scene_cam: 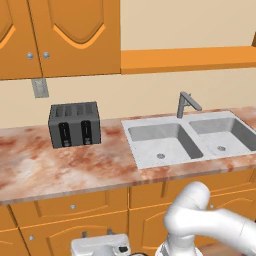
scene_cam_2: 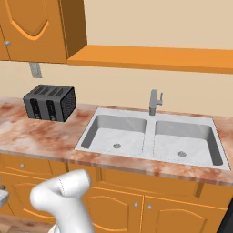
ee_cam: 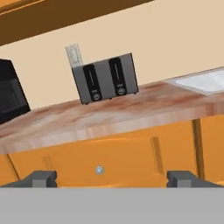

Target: Take the tongs from the drawer on the left and place them on the dining counter next to the tray containing the hot dog.

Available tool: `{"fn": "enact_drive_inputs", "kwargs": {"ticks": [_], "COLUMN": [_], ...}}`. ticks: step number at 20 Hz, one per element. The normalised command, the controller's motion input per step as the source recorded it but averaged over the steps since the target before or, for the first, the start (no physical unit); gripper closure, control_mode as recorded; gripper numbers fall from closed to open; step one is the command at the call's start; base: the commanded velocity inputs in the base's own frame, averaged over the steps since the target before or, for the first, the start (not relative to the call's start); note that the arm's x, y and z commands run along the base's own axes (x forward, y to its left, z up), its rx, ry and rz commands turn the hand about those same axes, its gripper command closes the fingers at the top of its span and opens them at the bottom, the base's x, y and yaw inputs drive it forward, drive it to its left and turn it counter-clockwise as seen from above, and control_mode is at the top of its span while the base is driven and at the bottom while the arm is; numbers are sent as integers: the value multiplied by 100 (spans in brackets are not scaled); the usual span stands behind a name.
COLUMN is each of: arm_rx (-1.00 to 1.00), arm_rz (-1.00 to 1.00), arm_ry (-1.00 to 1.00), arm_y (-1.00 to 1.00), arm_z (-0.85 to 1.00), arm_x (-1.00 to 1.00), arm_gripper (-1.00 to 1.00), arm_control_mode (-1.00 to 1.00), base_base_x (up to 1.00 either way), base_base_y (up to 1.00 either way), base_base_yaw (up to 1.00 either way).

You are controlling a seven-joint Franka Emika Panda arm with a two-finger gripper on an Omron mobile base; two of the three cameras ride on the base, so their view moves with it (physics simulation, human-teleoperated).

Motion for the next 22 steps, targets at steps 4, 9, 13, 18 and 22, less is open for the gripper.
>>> {"fn": "enact_drive_inputs", "kwargs": {"ticks": [4,9,13,18,22], "arm_rx": [0,0,-8,-5,-8], "arm_rz": [0,0,0,-2,-1], "arm_ry": [0,0,0,0,0], "arm_y": [0,0,3,28,45], "arm_z": [0,0,-9,-1,-3], "arm_x": [14,35,11,23,32], "arm_gripper": [-100,-100,-100,-100,-100], "arm_control_mode": [-100,-100,-100,-100,-100], "base_base_x": [0,0,0,0,0], "base_base_y": [0,0,0,0,0], "base_base_yaw": [0,0,0,0,0]}}
